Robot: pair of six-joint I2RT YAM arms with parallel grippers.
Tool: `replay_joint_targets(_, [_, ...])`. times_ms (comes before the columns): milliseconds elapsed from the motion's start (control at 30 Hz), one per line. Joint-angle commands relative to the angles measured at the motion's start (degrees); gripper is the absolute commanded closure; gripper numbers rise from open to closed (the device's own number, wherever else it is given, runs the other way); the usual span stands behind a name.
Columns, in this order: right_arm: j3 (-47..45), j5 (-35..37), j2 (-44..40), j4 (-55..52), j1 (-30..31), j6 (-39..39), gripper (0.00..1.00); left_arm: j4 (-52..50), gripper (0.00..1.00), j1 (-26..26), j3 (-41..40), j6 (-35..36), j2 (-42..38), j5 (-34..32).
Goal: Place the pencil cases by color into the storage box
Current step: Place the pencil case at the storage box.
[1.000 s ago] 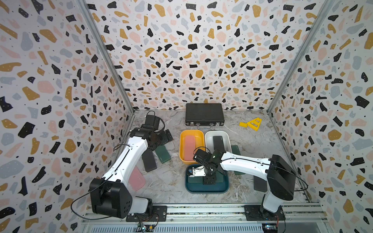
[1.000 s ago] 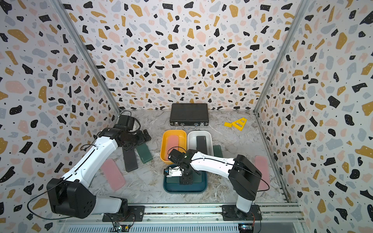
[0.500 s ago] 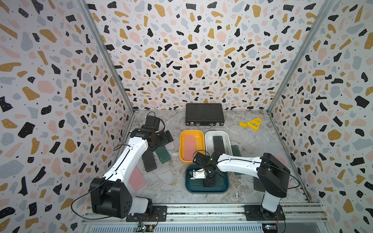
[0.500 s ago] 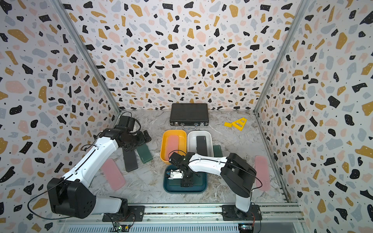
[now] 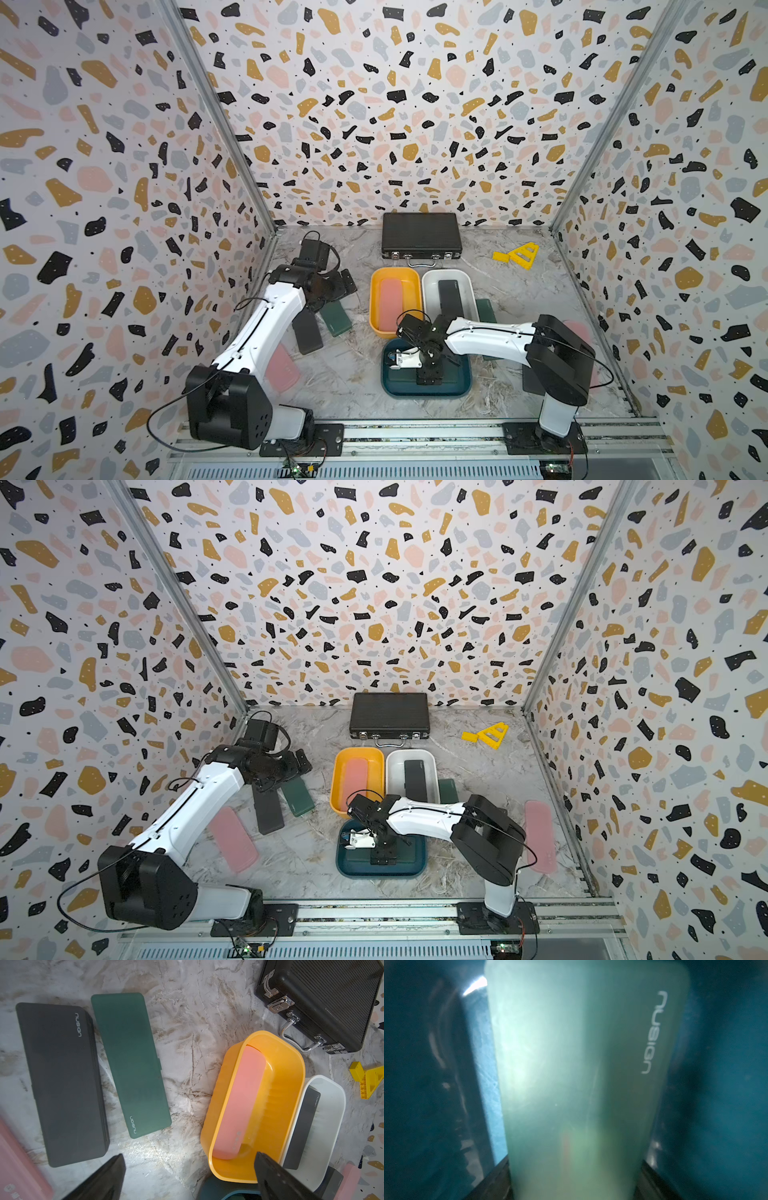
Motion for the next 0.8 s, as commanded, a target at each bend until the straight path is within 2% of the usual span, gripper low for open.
replay_joint_targets(0, [-1.62, 0.75, -0.21, -1.14, -0.56, 0.77, 0.29, 0.80, 0.00, 0.43, -0.90, -0.21, 0.33, 0.23])
replay_joint_targets(167, [-1.30, 0.57, -0.49, -1.68, -0.58, 0.94, 0.16, 0.77, 0.00, 0.45, -0.97, -0.33, 1.09, 0.30])
replay_joint_targets(467, [-0.57, 1.34, -2.09, -2.56, -0.62, 1.46, 0.05, 0.11, 0.00, 0.45, -0.65, -0.23, 2.35, -0.20])
replay_joint_targets(500, [-0.50, 1.43, -2.34, -2.70, -0.63, 1.39, 0.01, 0.03, 0.00, 0.45, -0.62, -0.19, 2.46, -0.24])
replay_joint_targets(767, [0.64, 1.92, -5.35, -4.86, -0.67, 1.68, 0.00, -1.12, 0.00, 0.45, 0.54, -0.10, 5.14, -1.58])
